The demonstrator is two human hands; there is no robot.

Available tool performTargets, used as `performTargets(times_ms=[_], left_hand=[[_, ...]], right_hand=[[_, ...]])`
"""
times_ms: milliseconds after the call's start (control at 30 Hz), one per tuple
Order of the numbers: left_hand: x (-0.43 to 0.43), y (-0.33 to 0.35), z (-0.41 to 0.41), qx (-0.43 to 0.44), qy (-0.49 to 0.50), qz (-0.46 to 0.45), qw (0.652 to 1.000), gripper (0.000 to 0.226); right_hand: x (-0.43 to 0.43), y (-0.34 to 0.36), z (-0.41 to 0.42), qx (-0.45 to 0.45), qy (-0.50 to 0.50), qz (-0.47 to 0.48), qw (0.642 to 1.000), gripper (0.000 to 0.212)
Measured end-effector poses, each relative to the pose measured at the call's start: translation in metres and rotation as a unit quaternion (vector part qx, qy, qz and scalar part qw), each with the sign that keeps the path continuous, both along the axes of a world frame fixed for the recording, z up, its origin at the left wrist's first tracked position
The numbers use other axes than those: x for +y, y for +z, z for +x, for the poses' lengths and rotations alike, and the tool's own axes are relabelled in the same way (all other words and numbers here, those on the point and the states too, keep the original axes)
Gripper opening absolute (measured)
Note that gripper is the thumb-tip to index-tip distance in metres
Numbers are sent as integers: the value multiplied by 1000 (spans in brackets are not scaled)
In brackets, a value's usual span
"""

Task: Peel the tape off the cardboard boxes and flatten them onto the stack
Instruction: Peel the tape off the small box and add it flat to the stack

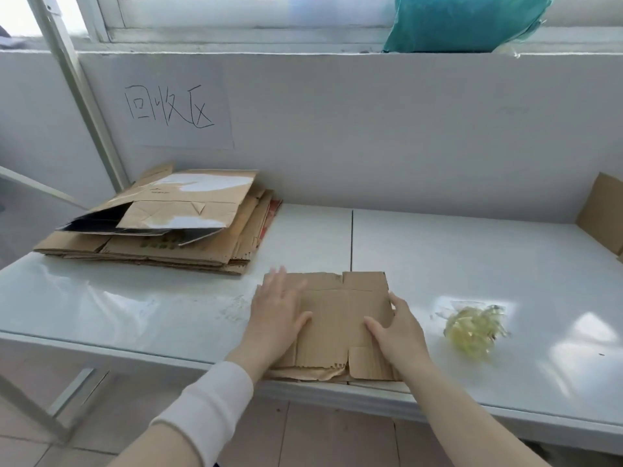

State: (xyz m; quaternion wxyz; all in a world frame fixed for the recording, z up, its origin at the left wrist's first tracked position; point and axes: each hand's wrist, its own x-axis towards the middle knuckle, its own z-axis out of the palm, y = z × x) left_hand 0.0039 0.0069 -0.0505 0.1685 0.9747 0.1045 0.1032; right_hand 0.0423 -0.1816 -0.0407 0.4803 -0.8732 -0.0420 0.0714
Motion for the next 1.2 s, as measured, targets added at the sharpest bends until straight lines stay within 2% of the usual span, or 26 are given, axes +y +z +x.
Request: performTargets(times_ms=[67, 167, 200, 300, 400, 467, 533, 600, 667, 733, 867, 967, 1133, 1200], left_hand=[[-9, -15, 4, 75, -62, 27, 995, 51], [-7, -22, 11, 92, -70, 42, 992, 53], [-5, -23, 15, 94, -69, 48, 992, 53], [3, -26, 31, 104, -53, 67, 991, 53], [10, -27, 49, 105, -27, 72, 992, 52], [13, -27, 57, 107, -18, 60, 992, 52], [14, -27, 62, 112, -12, 54, 992, 52], [11, -26, 60, 112, 0, 57, 992, 53], [4, -25, 51, 107, 11, 69, 992, 56], [-6, -26, 35, 104, 5, 70, 992, 60], [-10, -30, -1, 91, -16, 62, 994, 60], [-2, -32, -14, 82, 12, 43, 996, 58], [0, -12, -23, 72, 90, -94, 989, 54], [3, 3, -29, 38, 135, -241, 960, 50]], right_hand=[[4, -7, 2, -72, 23, -148, 986, 58], [6, -21, -1, -232, 130, -291, 919, 65], [6, -27, -1, -239, 170, -311, 904, 76], [4, -40, -2, -204, 211, -344, 892, 99], [2, -38, -5, -190, 213, -361, 888, 107], [0, -44, -8, -216, 212, -387, 871, 99], [0, -42, -13, -203, 195, -391, 876, 88], [-2, -45, -16, -212, 209, -361, 884, 97], [-4, -41, -18, -181, 213, -351, 894, 107], [-4, -41, -16, -189, 206, -372, 885, 113], [-6, -42, -25, -164, 199, -359, 897, 119], [-11, -38, -31, -153, 202, -359, 898, 123], [-12, -29, -36, -133, 195, -369, 899, 130], [-12, -26, -37, -126, 196, -360, 903, 127]])
